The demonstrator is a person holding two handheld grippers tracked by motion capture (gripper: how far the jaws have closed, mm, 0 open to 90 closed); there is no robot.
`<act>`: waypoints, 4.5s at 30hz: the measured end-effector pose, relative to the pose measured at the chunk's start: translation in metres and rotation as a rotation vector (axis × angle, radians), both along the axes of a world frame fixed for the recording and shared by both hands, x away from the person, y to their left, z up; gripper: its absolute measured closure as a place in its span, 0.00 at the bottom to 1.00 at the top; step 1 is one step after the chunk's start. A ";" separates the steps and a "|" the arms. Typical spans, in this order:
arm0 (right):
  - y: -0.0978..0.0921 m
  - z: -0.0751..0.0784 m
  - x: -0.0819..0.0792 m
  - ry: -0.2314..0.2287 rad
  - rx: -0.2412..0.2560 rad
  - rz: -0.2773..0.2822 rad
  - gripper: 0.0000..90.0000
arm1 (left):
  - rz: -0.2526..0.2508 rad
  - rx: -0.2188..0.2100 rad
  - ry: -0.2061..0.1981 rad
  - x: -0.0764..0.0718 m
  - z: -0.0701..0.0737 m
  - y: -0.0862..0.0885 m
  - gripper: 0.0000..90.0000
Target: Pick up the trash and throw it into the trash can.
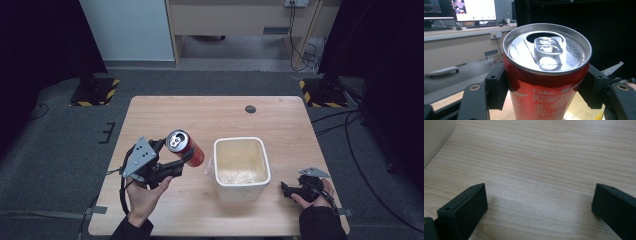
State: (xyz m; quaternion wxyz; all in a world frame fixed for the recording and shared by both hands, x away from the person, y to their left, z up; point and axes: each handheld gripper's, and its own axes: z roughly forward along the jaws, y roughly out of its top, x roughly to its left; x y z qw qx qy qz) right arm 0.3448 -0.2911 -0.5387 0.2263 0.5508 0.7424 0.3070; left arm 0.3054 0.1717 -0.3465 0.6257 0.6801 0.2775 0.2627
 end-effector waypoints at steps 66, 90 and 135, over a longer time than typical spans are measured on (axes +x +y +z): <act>0.000 0.000 0.000 0.000 0.000 0.000 0.00 | -0.154 0.084 0.163 0.040 -0.072 -0.097 0.37; 0.000 0.000 0.000 0.000 0.000 0.000 0.00 | -0.187 0.111 0.162 0.029 -0.067 -0.091 0.29; 0.000 0.000 0.000 0.000 0.000 0.000 0.00 | 0.058 0.250 0.386 0.009 -0.144 0.040 0.19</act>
